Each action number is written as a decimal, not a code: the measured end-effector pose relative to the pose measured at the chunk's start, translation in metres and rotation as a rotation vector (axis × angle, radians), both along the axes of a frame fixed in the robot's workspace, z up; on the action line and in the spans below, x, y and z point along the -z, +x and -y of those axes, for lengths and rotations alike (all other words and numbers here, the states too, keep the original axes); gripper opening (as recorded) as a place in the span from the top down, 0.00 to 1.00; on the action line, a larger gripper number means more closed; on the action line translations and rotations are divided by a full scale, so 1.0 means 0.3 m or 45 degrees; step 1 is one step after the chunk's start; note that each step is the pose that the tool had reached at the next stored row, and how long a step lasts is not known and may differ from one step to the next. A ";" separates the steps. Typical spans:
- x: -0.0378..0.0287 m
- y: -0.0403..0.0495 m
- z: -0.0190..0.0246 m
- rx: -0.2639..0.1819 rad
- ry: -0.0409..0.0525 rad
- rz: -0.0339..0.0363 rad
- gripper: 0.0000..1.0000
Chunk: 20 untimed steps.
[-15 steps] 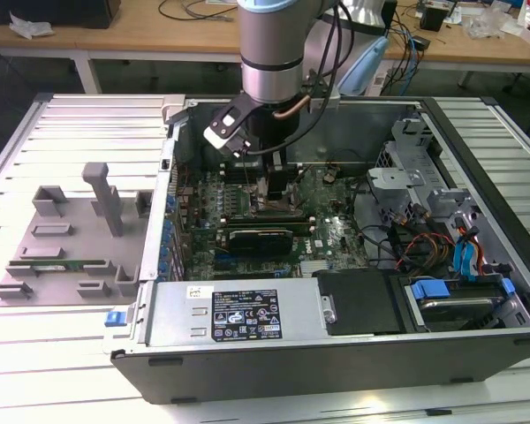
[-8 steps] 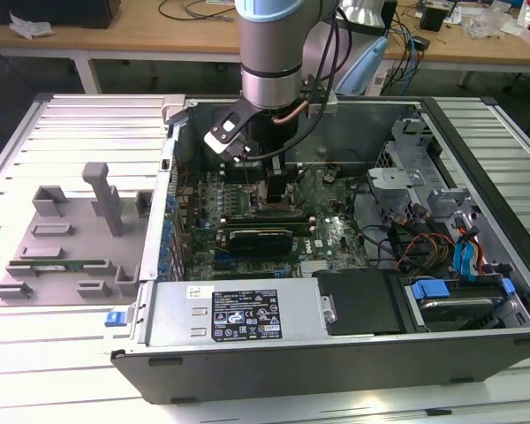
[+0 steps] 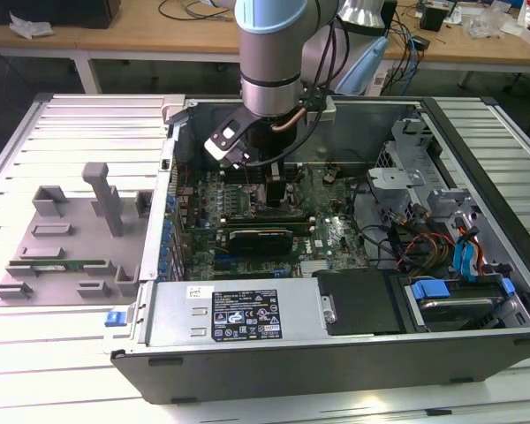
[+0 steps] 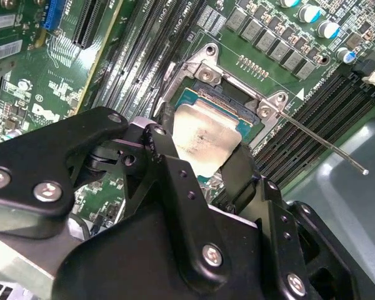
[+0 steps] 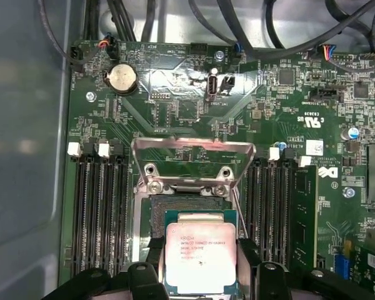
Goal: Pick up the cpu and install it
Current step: 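Place the cpu into insertion slot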
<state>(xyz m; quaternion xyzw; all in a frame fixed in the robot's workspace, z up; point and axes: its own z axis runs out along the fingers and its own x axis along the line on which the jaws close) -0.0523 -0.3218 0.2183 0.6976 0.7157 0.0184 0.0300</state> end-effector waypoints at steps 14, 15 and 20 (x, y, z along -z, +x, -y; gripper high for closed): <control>0.057 0.005 -0.022 0.017 0.028 -0.0016 0.45; 0.059 0.005 -0.022 0.018 0.028 -0.0015 0.45; 0.065 0.007 -0.021 0.023 0.027 -0.0020 0.45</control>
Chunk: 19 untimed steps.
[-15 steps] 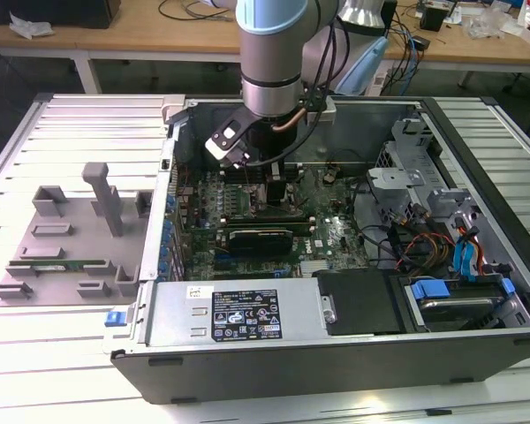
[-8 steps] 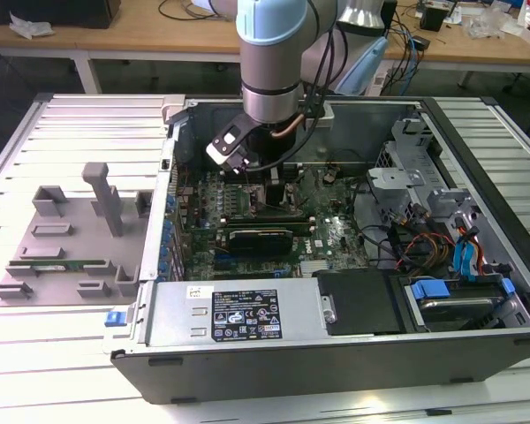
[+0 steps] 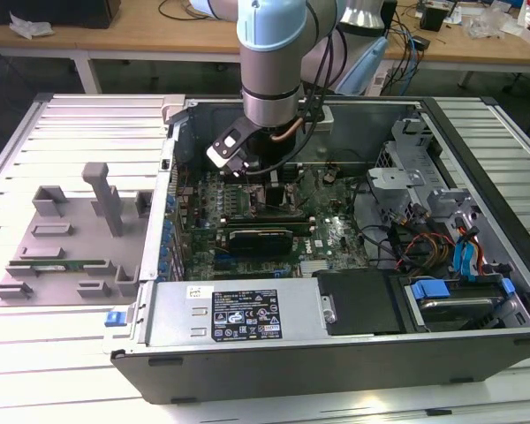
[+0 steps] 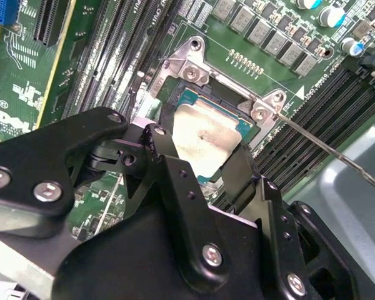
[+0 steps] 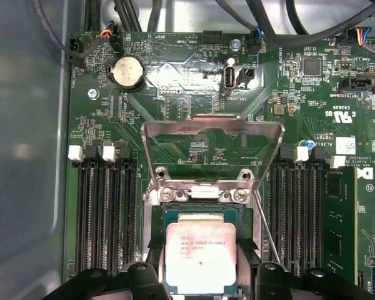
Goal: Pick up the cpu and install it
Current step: 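Place the cpu into insertion slot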
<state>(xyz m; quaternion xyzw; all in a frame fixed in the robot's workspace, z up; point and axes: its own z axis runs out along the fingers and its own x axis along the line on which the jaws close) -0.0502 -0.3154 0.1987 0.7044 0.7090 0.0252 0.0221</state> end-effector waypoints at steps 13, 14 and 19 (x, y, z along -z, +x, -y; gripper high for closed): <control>0.002 0.000 0.003 0.006 0.000 0.0000 0.45; 0.002 0.000 0.003 0.006 0.000 0.0000 0.45; 0.003 0.003 0.003 0.006 0.000 0.0000 0.45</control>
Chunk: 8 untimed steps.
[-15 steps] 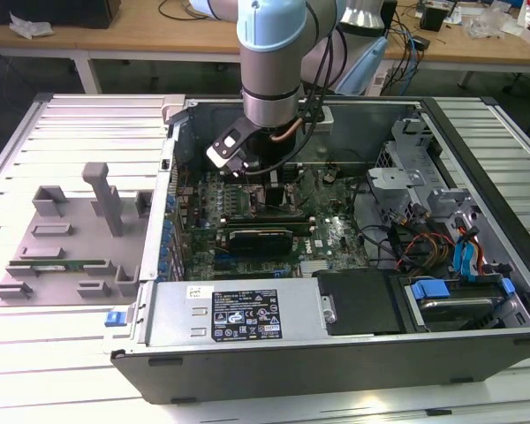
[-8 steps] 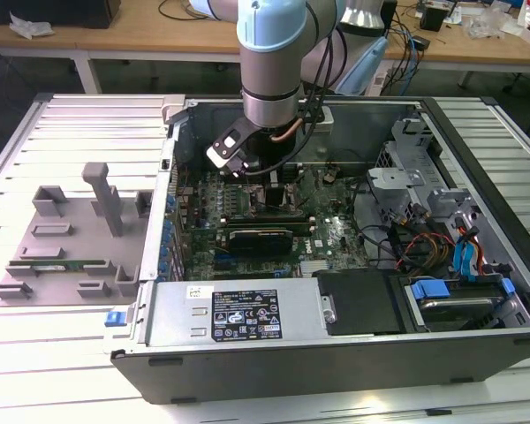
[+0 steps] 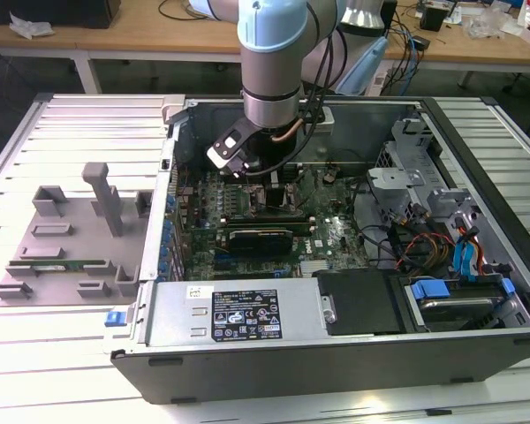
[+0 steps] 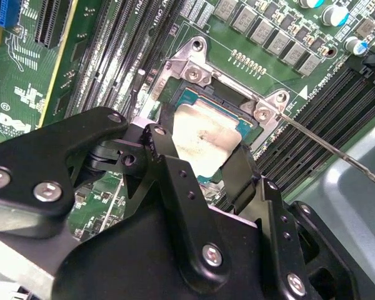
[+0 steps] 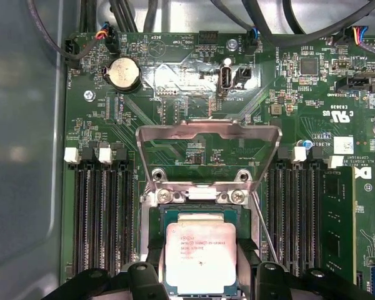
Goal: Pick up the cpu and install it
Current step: 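Place the cpu into insertion slot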
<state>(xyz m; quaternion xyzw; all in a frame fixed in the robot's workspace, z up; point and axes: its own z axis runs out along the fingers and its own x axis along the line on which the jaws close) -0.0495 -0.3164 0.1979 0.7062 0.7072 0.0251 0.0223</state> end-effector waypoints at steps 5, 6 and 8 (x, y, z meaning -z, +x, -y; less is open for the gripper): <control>0.003 0.000 0.000 0.000 0.000 0.0000 0.45; 0.003 0.000 0.000 0.000 0.000 0.0004 0.45; 0.003 0.000 0.000 0.000 0.000 0.0002 0.38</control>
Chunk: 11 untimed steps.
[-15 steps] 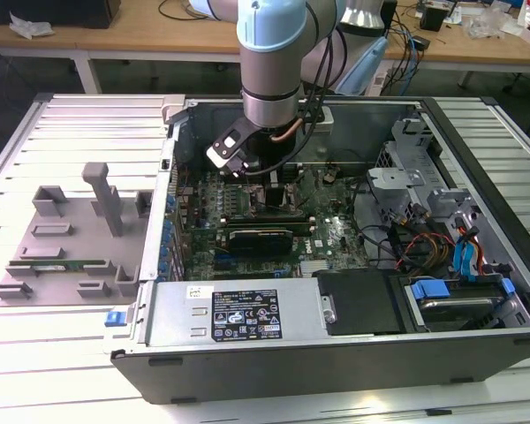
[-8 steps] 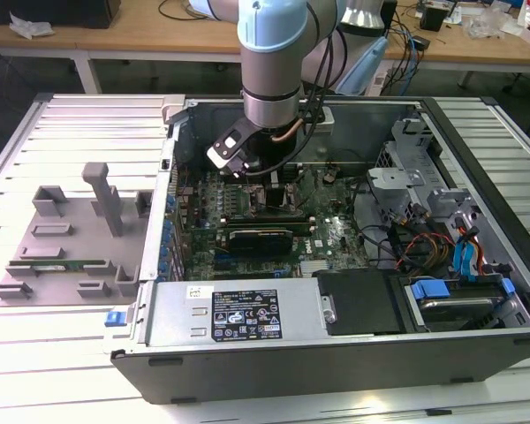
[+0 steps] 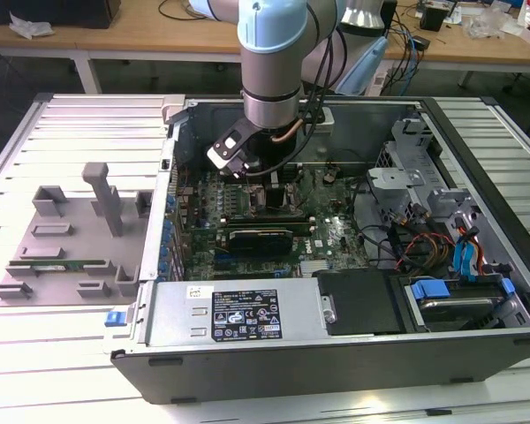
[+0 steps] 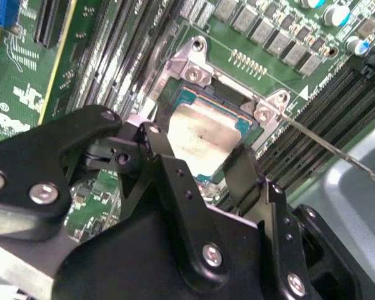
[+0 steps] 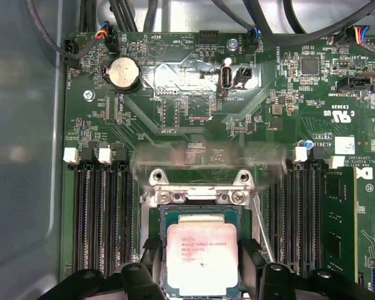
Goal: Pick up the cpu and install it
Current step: 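Place the cpu into insertion slot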
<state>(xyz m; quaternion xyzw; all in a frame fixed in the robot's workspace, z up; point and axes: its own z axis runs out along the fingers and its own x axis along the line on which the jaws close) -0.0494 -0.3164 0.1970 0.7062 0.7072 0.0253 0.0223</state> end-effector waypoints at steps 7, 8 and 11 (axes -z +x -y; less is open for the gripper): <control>0.000 0.004 0.000 0.001 0.000 -0.0002 0.38; 0.000 0.004 0.000 0.001 0.000 -0.0002 0.38; 0.000 0.004 0.000 0.001 0.000 -0.0002 0.38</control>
